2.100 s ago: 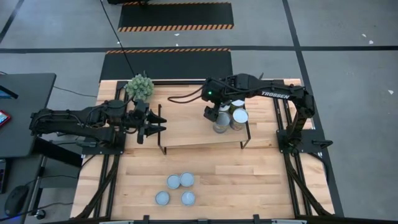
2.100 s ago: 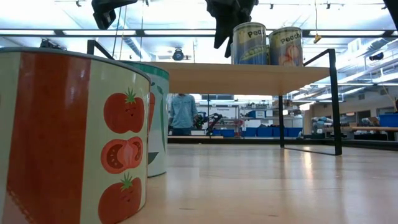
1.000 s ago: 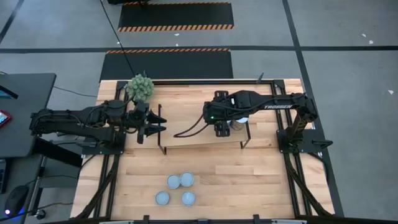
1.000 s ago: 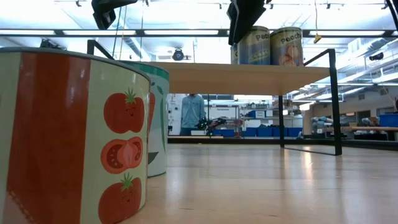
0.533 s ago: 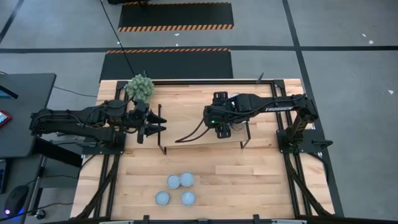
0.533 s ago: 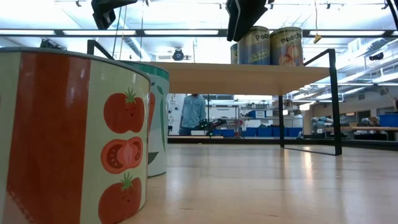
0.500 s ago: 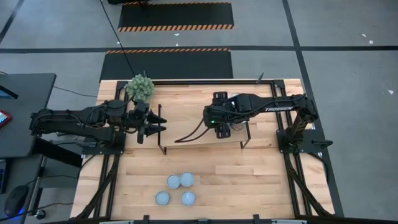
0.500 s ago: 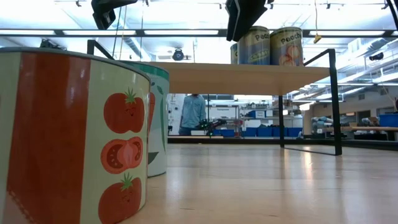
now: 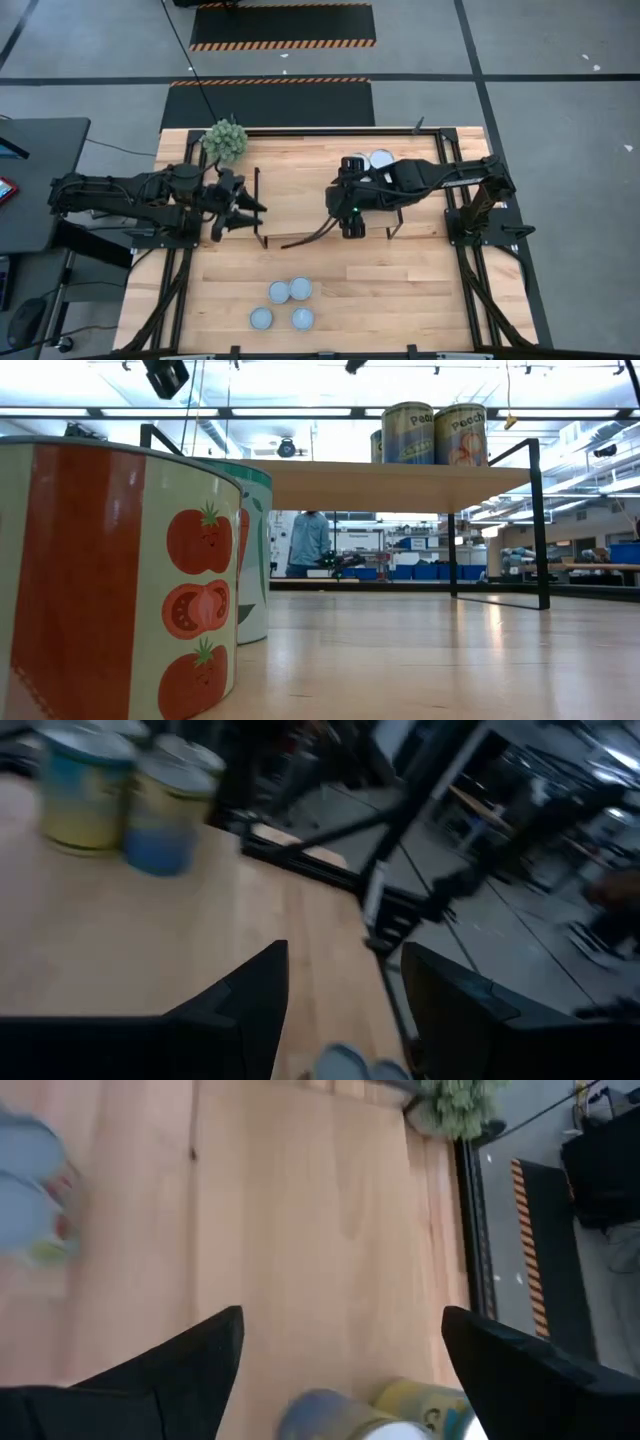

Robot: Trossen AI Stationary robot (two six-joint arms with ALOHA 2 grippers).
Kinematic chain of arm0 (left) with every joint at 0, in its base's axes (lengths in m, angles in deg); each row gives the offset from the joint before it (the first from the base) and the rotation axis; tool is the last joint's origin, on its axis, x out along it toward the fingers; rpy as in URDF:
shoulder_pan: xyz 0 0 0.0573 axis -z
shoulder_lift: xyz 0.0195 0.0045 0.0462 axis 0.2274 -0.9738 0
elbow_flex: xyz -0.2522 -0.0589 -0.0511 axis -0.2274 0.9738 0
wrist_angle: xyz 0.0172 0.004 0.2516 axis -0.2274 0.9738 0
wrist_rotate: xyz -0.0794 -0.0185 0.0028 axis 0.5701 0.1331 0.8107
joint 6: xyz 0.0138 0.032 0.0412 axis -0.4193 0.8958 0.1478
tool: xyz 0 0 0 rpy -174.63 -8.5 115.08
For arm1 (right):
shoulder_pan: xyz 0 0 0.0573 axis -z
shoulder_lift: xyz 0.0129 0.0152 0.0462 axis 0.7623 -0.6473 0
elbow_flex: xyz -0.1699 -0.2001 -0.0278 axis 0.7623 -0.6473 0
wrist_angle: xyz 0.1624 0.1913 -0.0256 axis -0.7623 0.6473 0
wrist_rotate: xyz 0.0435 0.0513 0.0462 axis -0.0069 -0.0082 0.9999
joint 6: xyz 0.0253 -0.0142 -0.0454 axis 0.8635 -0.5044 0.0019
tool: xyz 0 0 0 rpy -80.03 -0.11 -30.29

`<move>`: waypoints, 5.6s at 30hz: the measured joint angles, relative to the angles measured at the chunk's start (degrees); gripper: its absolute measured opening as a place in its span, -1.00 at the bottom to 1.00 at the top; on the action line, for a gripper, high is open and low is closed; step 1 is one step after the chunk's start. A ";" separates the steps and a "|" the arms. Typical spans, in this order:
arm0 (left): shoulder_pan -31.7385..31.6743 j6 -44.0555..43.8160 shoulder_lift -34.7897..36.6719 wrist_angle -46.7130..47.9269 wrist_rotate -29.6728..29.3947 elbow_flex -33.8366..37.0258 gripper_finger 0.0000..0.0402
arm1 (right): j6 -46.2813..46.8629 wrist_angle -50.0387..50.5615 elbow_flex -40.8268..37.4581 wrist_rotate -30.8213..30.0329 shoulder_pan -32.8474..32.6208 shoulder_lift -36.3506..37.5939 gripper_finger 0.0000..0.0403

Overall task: Pick and place cans onto a shelf
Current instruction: Put the white can on the shelf

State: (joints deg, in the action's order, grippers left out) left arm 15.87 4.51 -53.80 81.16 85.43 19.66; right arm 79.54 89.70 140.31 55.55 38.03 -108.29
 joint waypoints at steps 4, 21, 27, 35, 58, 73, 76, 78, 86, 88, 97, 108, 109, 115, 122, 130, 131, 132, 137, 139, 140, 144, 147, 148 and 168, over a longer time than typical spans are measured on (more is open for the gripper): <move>4.89 -1.29 -1.87 0.05 -1.23 0.04 0.00 | 6.22 -0.44 1.17 0.69 -2.69 -0.02 0.73; 15.19 -12.92 -2.16 2.79 -7.26 0.01 0.00 | 13.09 -20.01 -4.58 11.17 -11.70 -7.15 0.73; 15.19 -19.78 -1.37 3.91 -2.82 0.00 0.00 | 12.46 -24.87 -2.26 15.46 -11.63 -14.36 0.73; 15.27 -24.34 1.74 6.49 1.17 -0.01 0.00 | 5.51 -26.06 4.02 18.23 -11.53 -22.78 0.73; 15.24 -24.68 5.98 12.66 -1.36 0.00 0.00 | -5.12 -24.59 1.69 19.81 -9.60 -28.94 0.95; 15.23 -24.68 5.98 12.70 -1.36 0.00 0.00 | -6.60 -28.11 -2.68 21.05 -9.43 -29.03 0.71; 15.25 -24.68 5.98 12.70 -1.36 0.00 0.00 | -6.42 -28.60 -2.88 21.45 -9.41 -29.00 0.58; 15.25 -24.68 5.98 12.68 -1.36 0.00 0.00 | -6.43 -28.38 -2.82 21.47 -9.45 -29.00 0.49; 15.25 -24.68 5.93 12.70 -1.41 0.00 0.00 | -6.10 -20.87 5.37 21.62 -9.44 -28.98 0.46; 15.24 -24.68 5.90 12.70 -1.41 0.00 0.00 | -6.00 -18.69 8.39 21.62 -9.45 -28.98 0.48; 15.24 -23.68 5.89 12.65 -3.24 0.00 0.00 | -5.75 -10.91 19.06 22.97 -9.14 -26.89 0.46; 15.12 -23.35 5.89 12.47 -5.40 0.00 0.00 | -3.51 -7.27 18.56 21.81 -7.51 -17.97 0.46; 15.12 -23.35 5.89 12.46 -5.80 0.00 0.00 | -3.21 -7.24 18.56 21.50 -7.12 -17.24 0.46; 15.12 -23.35 5.87 12.44 -6.43 0.00 0.00 | -2.97 -4.15 18.56 19.73 -4.69 -13.86 0.45; 15.12 -23.35 5.88 12.46 -6.41 0.00 0.00 | -3.02 1.65 18.56 19.48 -1.50 -13.38 0.46; 15.12 -23.11 5.88 12.46 -6.41 0.00 0.00 | -2.03 5.37 18.56 19.61 1.85 -13.38 0.46; 15.12 -23.10 5.87 12.49 -6.41 0.00 0.00 | -1.67 6.09 18.54 19.58 2.31 -13.38 0.46; 15.13 -23.11 5.87 12.49 -6.41 0.00 0.00 | -1.43 6.29 18.32 19.50 2.82 -13.38 0.46; 15.12 -23.11 5.90 12.49 -6.41 0.00 0.00 | 0.54 7.71 17.78 17.61 4.90 -13.50 0.46; 15.12 -23.11 5.87 12.50 -6.41 0.00 0.00 | 1.47 8.69 17.84 16.71 5.95 -13.78 0.48; 15.13 -23.11 5.90 12.50 -6.41 0.00 0.00 | 2.12 9.59 17.81 15.88 6.50 -13.94 0.48; 15.12 -23.13 5.88 12.51 -6.41 0.00 0.00 | 3.90 11.51 17.80 14.36 8.49 -13.99 0.48; 15.12 -23.13 5.87 12.51 -6.41 0.00 0.00 | 4.09 13.44 17.80 14.43 9.85 -14.01 0.48; 15.12 -23.13 5.90 12.51 -6.41 0.00 0.00 | 4.08 14.21 17.80 14.45 10.27 -13.99 0.48; 15.14 -23.19 5.88 12.49 -6.41 0.00 0.00 | 4.36 12.52 10.50 15.39 11.88 -13.92 0.69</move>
State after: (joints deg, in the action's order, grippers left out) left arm 31.01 -18.68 -47.92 93.64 79.02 19.66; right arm 83.90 102.22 150.81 70.94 49.92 -122.20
